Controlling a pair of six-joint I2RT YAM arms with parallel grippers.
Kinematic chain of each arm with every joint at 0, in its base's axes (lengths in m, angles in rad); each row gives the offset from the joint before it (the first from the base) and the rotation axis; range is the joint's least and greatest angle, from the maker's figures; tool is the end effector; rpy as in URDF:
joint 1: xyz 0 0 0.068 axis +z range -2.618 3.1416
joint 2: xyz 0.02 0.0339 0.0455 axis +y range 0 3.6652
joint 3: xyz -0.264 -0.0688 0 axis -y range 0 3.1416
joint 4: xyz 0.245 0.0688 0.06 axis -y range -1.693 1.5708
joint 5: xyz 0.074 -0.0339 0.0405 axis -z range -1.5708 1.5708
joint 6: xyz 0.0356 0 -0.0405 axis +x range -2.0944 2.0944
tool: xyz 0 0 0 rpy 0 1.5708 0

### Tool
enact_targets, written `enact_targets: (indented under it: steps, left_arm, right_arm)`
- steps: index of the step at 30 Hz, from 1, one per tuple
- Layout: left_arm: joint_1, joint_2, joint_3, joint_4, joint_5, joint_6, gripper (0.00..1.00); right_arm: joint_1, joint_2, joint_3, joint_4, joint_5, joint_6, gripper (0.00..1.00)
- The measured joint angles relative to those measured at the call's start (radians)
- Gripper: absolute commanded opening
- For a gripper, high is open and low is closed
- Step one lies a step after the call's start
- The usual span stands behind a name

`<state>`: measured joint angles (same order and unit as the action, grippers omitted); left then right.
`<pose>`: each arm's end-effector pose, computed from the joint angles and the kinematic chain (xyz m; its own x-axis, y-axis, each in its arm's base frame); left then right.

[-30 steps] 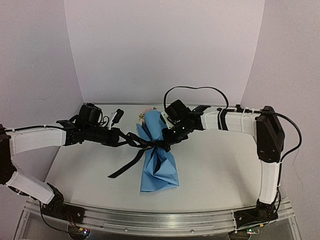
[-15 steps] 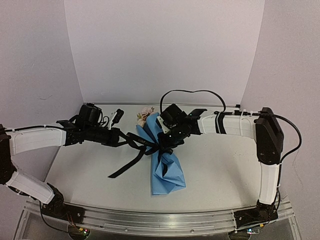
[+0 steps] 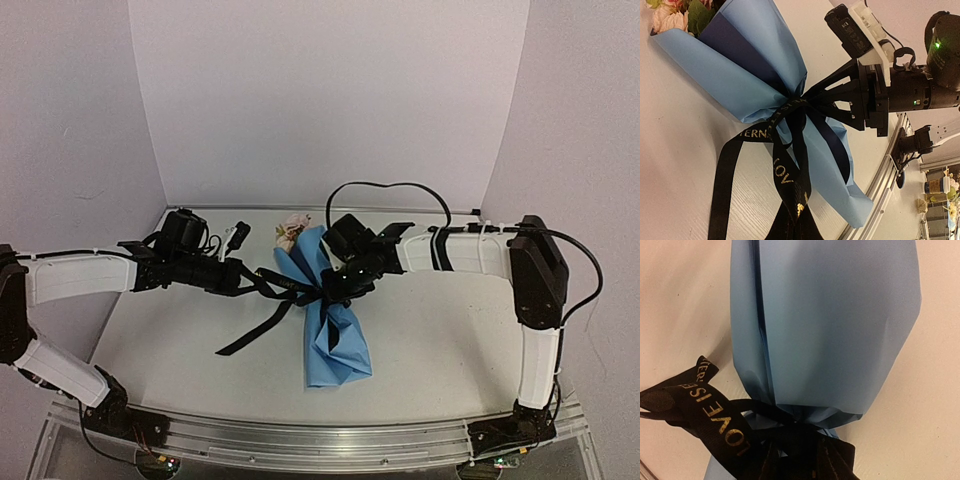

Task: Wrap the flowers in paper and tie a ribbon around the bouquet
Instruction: Cross the right side of the half-tied ribbon with the folded bouquet.

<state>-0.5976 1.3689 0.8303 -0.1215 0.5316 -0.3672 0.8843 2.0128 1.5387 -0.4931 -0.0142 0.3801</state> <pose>0.2303 -0.1786 0.2338 -0.7661 0.1471 -0.6257 0.5797 0.5787 -0.5737 0.2788 0.3410 0.2034 -0.7734 -0.3585 -0.5228 -0.5293 0.8190 0.2214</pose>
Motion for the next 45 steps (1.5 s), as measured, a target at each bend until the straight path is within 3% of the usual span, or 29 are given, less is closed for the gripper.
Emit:
enact_targets:
  steps: [11,17,34,45]
  left_arm:
    - [0.000,0.005,0.000,0.000,0.000,0.000,0.00]
    - [0.000,0.011,0.000,0.000,0.001,0.000,0.00]
    - [0.000,0.029,0.021,0.000,0.015,0.000,0.00]
    - [0.000,0.036,0.021,-0.001,0.016,0.001,0.00]
  right_arm:
    - [-0.008,-0.038,0.025,-0.001,0.050,-0.014,0.45]
    - [-0.018,-0.038,0.026,-0.003,0.051,-0.018,0.46]
    - [-0.039,-0.031,0.056,-0.044,-0.028,-0.108,0.32]
    - [-0.039,0.011,0.075,-0.063,-0.015,-0.111,0.31]
